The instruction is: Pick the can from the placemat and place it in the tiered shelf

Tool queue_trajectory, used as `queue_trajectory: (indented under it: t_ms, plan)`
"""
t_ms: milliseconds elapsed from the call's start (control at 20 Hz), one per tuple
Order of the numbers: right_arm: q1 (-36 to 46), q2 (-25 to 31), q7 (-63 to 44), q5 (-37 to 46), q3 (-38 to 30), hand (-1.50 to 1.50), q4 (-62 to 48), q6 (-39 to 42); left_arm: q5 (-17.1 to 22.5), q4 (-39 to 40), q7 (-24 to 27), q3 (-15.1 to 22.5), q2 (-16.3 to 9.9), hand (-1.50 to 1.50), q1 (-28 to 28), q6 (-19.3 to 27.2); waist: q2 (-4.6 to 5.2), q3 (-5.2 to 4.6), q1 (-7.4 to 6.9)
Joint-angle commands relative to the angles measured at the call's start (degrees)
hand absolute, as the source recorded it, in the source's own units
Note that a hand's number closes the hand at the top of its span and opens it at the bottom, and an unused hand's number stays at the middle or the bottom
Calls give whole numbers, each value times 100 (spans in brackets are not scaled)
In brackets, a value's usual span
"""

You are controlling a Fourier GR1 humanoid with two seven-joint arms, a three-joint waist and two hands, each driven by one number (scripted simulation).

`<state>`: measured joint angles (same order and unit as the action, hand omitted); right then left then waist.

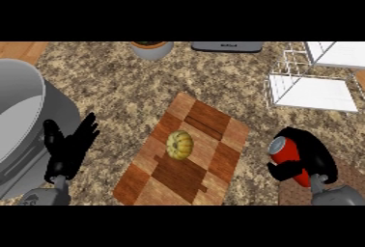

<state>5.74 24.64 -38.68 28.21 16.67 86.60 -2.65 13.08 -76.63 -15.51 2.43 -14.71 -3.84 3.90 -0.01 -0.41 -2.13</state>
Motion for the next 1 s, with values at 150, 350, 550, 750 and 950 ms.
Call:
queue_trajectory:
  t_ms: [150,350,550,750,950]
  plan:
    - [405,355,1942,-459,357,150,565,832,-37,-78,81,-63,-42,0,204,3,-12,45,152]
    - [181,680,1666,-652,-122,150,2052,841,-2,-75,21,-172,-37,0,203,47,-37,39,287]
    - [226,853,903,-626,-650,150,3242,776,-4,-165,-33,-168,31,0,244,99,-60,36,321]
    - [30,1152,146,-1043,-1499,150,4247,1036,-52,-21,162,-189,39,0,367,7,-49,36,365]
    - [1191,1531,-843,-1980,-2469,150,4234,1706,-15,105,342,-264,-13,0,360,-209,-19,31,253]
